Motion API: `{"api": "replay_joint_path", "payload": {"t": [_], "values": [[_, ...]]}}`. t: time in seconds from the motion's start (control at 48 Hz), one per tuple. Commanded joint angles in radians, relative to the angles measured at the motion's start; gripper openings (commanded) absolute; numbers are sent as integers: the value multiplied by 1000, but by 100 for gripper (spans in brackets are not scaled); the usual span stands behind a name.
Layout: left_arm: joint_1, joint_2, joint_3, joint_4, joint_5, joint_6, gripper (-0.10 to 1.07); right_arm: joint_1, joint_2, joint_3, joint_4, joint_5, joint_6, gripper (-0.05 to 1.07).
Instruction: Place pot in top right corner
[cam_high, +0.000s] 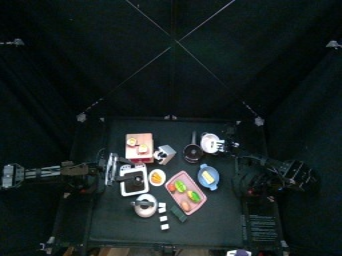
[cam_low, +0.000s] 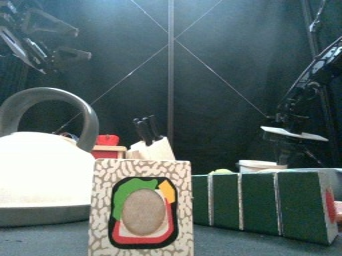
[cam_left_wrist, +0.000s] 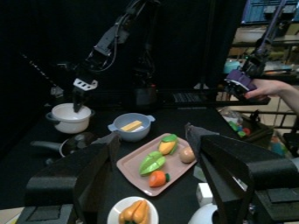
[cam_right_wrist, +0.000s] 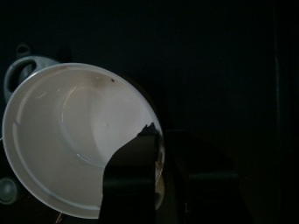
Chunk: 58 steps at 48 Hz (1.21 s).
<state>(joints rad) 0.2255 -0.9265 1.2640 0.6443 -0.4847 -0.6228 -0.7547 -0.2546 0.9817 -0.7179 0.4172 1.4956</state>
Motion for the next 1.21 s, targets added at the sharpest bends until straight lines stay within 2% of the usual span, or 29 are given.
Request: {"api": "replay_joint_path", "payload": {"t": [0.0,0.312,0.542,0.729,0.875,1.083,1.188], "values": [[0,3,-9,-15,-8,0,96,-5,9,-35,-17,-8,2,56],[0,3,5,-38,-8,0,96,67,37,-74,-78,-5,6,71],[-9,5,3,-44,-6,-2,96,75,-9,-78,-106,32,12,78],[-40,9,-2,-44,2,-2,96,103,-71,-77,-118,38,9,78],[-72,83,-29,-46,2,-3,96,120,-117,-52,-133,38,11,78],[-118,265,-140,-60,6,-2,96,124,-155,-18,-144,20,9,78],[-132,311,-172,-69,17,-2,96,126,-158,-8,-149,-2,9,78]]}}
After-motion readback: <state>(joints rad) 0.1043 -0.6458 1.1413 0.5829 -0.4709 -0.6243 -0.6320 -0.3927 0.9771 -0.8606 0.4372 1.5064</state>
